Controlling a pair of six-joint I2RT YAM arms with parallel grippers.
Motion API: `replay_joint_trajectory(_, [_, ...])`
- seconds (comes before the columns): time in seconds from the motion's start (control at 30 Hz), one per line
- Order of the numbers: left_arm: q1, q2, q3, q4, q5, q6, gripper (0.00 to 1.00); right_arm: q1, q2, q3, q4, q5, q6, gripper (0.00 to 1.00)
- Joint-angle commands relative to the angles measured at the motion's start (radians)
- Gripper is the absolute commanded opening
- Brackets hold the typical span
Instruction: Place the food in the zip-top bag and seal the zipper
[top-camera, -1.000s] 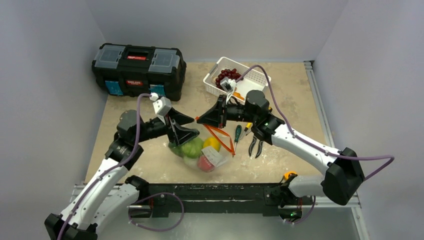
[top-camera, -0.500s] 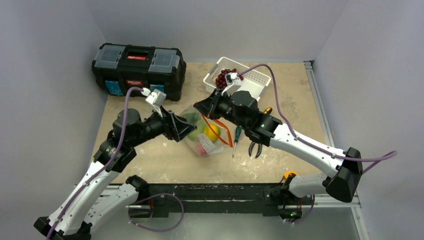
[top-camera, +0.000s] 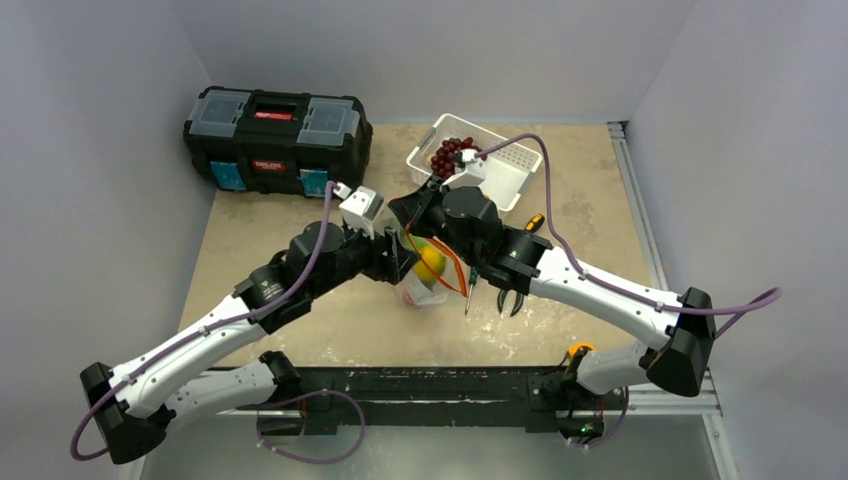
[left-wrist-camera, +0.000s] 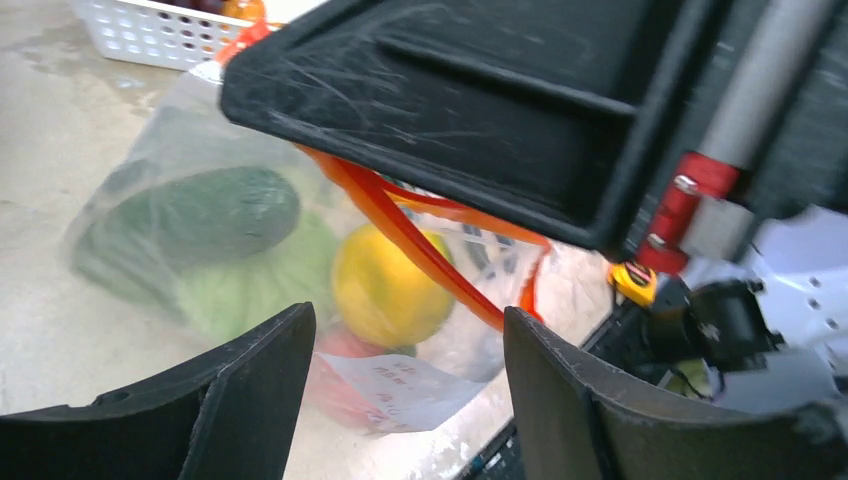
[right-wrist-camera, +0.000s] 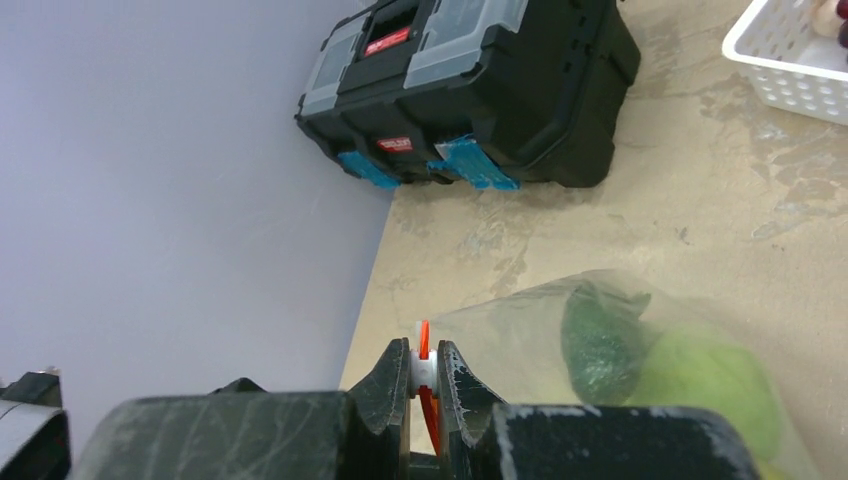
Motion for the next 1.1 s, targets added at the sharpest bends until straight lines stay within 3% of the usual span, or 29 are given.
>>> replay_joint_trajectory(0.0, [-0.041,0.047,0.022,0.110,-0.243,-0.004,0.68,0.022,-0.013,0.055,0.048,0.106,0.051,0.00])
replay_joint_trajectory(0.3, [-0.068,0.127,0.022,0.219,-0.228,-0.066,0.70,0.030,-0.002,0.027,0.047,0.149,0.052,0.00])
replay_joint_trajectory(0.43, [-0.068,0.126,0.002,0.217,-0.192,-0.054,0.45,0.030,-0.002,0.022,0.048,0.134,0.040,0.00])
replay_joint_trajectory(0.63, [-0.066,0.128,-0.022,0.238,-0.118,-0.033,0.25,0.030,-0.017,-0.001,0.062,0.118,0.055,0.00])
replay_joint_trajectory(0.77, [-0.066,0.136,-0.010,0.208,-0.123,-0.012,0.00,0.030,-0.018,-0.005,0.062,0.093,0.057,0.00])
replay_joint_trajectory(0.87, [-0.065,0.122,-0.009,0.197,-0.113,-0.019,0.03,0.030,-0.018,-0.008,0.062,0.104,0.057,0.00])
replay_joint_trajectory(0.97, [-0.066,0.108,-0.015,0.209,-0.114,-0.058,0.39,0.030,-0.018,-0.009,0.062,0.104,0.071,0.00])
replay_joint_trajectory(1.07, [-0.065,0.106,-0.019,0.226,-0.136,-0.090,0.55,0.030,-0.009,-0.003,0.062,0.082,0.088,0.00])
